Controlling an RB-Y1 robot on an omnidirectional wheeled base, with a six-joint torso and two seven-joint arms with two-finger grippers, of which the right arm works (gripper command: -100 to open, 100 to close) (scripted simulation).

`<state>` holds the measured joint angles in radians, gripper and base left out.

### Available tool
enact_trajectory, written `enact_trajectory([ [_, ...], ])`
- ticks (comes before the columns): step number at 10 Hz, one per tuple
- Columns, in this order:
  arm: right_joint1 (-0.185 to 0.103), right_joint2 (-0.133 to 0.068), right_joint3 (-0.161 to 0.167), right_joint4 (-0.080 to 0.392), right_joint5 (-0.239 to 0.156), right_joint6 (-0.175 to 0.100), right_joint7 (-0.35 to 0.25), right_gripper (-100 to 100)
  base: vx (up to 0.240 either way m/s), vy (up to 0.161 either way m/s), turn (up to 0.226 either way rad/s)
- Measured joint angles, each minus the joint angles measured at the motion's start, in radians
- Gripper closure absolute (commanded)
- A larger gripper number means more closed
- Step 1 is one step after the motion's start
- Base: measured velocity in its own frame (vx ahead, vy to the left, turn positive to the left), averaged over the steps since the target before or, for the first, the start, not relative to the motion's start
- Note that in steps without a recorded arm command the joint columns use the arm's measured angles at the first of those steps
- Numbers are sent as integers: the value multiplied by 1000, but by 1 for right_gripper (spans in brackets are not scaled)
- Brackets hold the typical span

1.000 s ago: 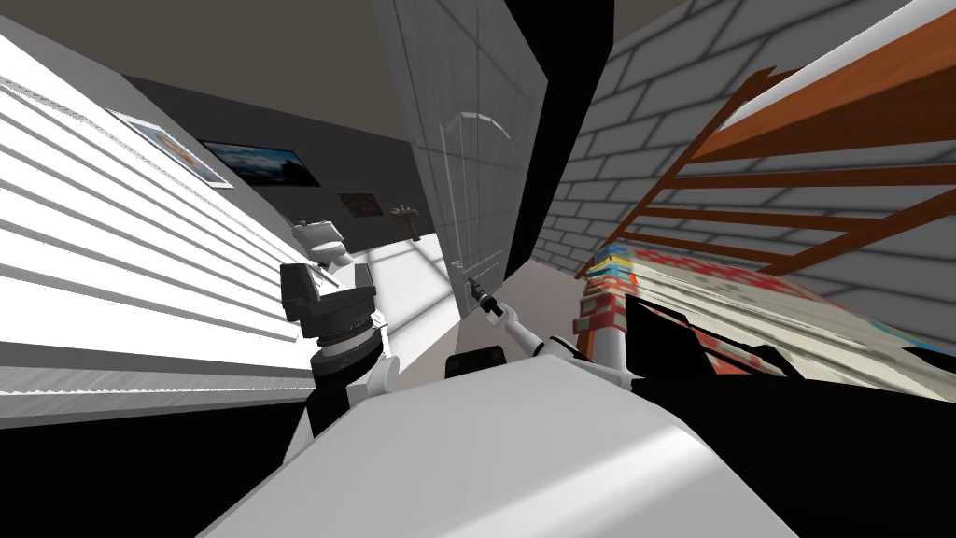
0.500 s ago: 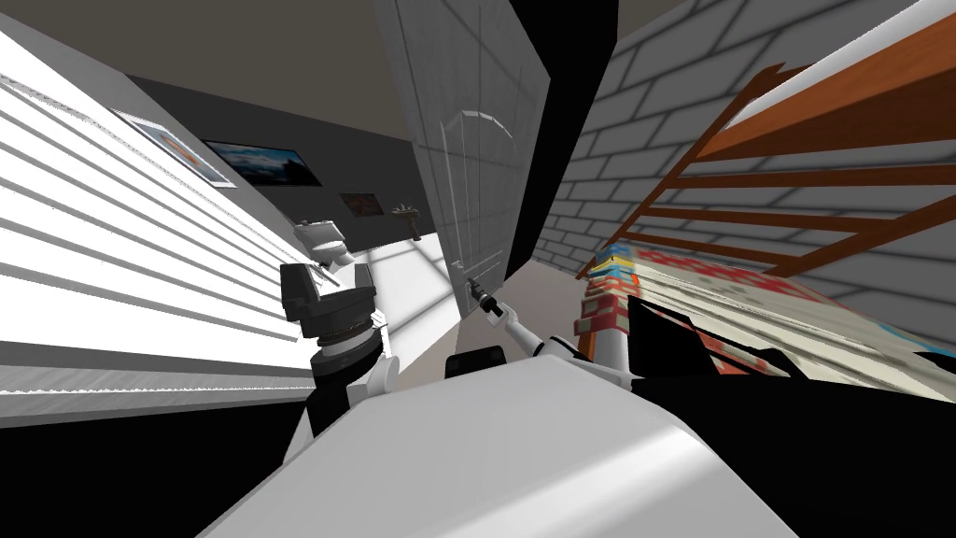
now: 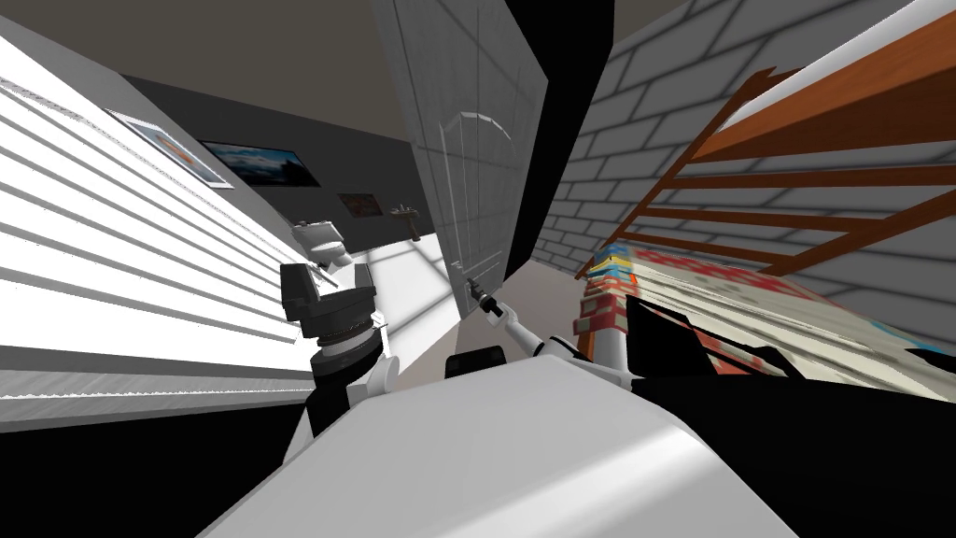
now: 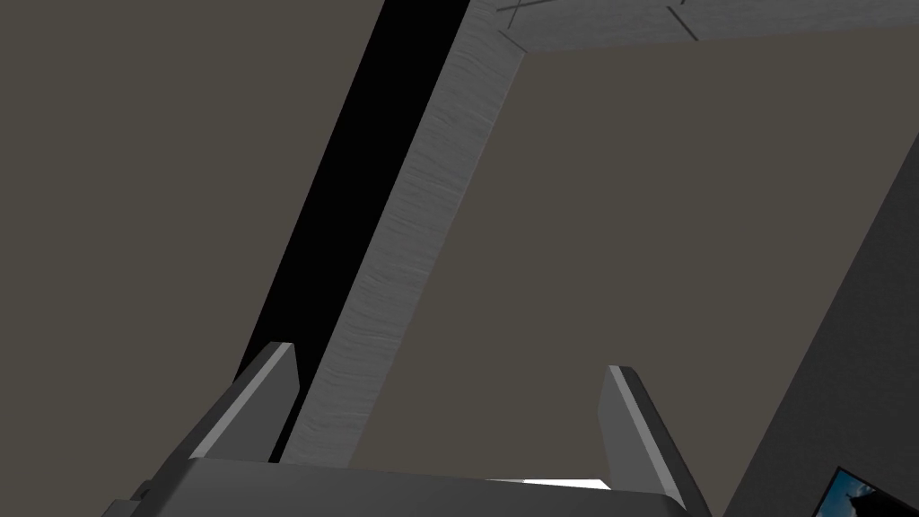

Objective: Push the door open

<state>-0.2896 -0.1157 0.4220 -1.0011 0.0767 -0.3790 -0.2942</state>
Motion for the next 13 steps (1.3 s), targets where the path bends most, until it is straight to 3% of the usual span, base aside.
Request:
enact_trajectory([
  [10, -1, -4, 10, -1, 1, -2, -8, -100, 4, -2, -9],
  [13, -2, -10, 29, -5, 2, -3, -19, -100, 17, -3, -18],
])
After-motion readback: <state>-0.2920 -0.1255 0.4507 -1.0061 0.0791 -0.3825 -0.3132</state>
